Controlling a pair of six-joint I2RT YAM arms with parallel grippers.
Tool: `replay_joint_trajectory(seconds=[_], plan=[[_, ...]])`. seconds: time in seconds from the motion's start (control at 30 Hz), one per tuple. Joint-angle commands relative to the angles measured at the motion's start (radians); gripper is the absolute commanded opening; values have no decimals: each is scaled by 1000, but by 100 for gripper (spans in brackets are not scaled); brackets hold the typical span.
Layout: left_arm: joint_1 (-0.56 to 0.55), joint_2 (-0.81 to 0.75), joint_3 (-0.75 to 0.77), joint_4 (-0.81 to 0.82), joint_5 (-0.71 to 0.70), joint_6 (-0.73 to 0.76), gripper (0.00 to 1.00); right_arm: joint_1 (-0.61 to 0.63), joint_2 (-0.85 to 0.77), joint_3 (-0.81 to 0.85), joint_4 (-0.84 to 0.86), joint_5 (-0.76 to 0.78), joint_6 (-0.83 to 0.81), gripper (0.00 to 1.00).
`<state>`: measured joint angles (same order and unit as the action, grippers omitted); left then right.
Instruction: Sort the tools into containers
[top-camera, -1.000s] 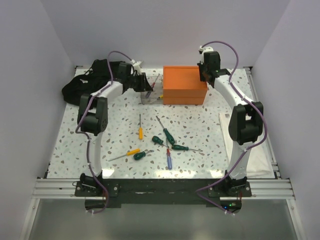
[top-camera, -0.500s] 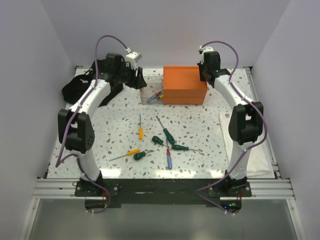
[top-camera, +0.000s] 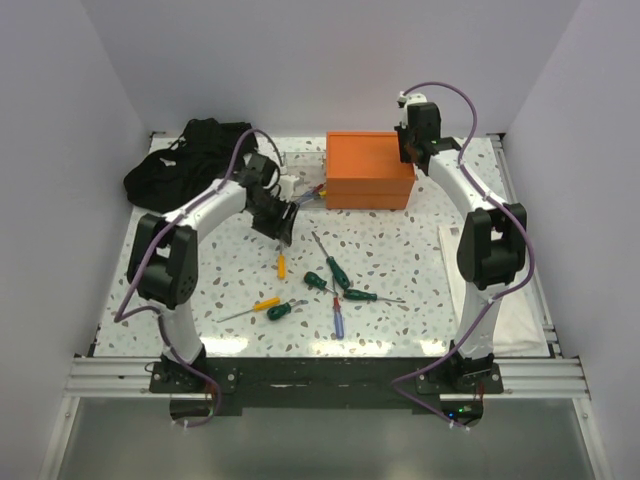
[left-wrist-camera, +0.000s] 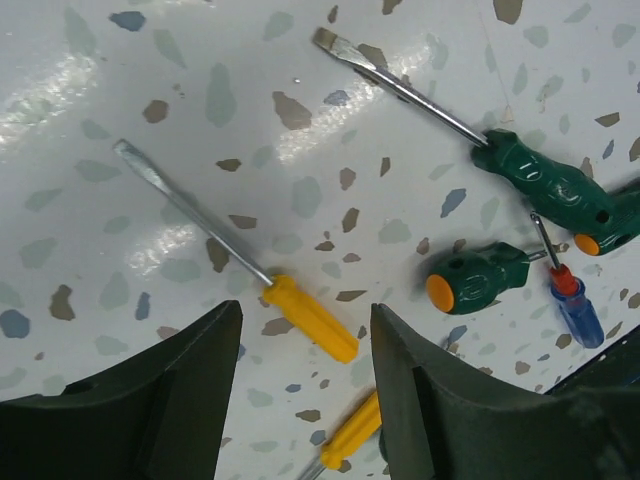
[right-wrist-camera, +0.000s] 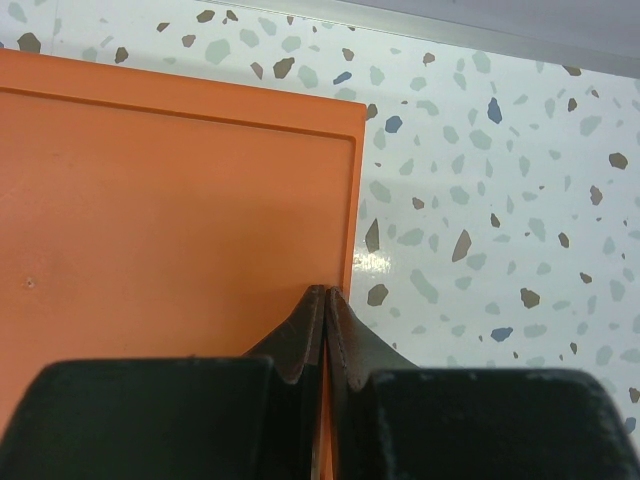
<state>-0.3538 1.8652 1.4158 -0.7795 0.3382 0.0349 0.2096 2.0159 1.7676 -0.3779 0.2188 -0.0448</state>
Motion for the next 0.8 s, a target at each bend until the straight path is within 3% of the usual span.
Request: replay_joint_trajectory(seconds=[0.0, 0.07, 0.4, 0.5, 0.53, 0.6, 0.63, 0.7, 0.77], plan=[[-92, 12, -15, -27, -74, -105, 61, -4, 64, -36, -191, 2, 3, 3], [-114, 12, -66, -44, -156, -130, 67, -4, 61, -34, -202, 4, 0, 3], [-125, 71, -89, -49, -222, -173, 61, -4, 43, -57, -191, -2, 5, 3], [-122, 109, -69, -37, -208, -142, 37, -3, 41, -65, -182, -2, 8, 3], [-120, 106, -58, -40, -200, -133, 23, -4, 40, -66, -182, -2, 6, 3], [-100, 60, -43, -52, -170, -104, 9, -4, 47, -59, -181, -1, 5, 3], [-85, 39, -43, -52, -103, -74, 0, -4, 50, -56, -182, -1, 3, 3], [-27, -18, -19, -102, 5, 20, 0, -6, 58, -42, -179, 1, 2, 2], [22, -26, 96, -274, 109, 195, 0, -3, 70, -30, -179, 1, 2, 2]])
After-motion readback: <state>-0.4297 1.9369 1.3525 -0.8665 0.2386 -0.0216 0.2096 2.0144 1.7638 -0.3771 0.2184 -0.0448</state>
